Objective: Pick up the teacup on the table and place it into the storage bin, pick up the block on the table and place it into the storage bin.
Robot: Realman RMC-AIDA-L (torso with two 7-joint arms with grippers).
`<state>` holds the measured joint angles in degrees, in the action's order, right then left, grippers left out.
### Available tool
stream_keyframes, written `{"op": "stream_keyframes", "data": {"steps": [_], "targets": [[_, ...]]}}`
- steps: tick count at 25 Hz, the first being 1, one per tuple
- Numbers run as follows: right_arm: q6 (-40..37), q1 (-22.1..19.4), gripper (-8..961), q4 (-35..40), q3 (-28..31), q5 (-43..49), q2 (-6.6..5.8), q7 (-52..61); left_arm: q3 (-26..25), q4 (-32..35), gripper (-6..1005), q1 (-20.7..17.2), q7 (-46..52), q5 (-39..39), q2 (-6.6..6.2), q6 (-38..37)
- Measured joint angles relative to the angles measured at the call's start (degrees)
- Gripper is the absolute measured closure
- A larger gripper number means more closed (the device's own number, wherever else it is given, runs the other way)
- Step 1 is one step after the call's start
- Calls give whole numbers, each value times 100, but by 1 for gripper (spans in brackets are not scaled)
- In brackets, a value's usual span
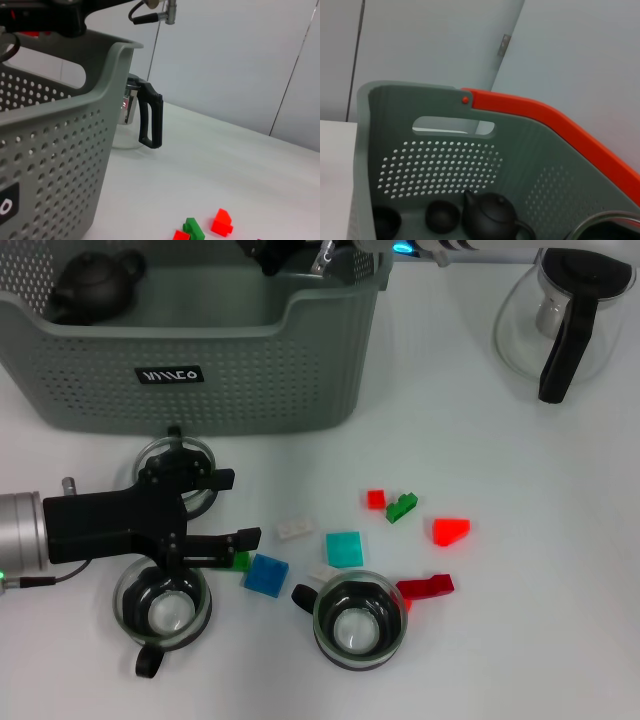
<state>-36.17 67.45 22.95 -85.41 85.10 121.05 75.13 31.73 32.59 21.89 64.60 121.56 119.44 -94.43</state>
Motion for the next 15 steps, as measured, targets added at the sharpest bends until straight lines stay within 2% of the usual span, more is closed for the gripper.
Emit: {"op": "stream_keyframes", "data": {"steps": [15], "targets": [[-87,-118,864,-25,-10,8,-33,154,8,-25,122,-2,-7,35,0,31]]}}
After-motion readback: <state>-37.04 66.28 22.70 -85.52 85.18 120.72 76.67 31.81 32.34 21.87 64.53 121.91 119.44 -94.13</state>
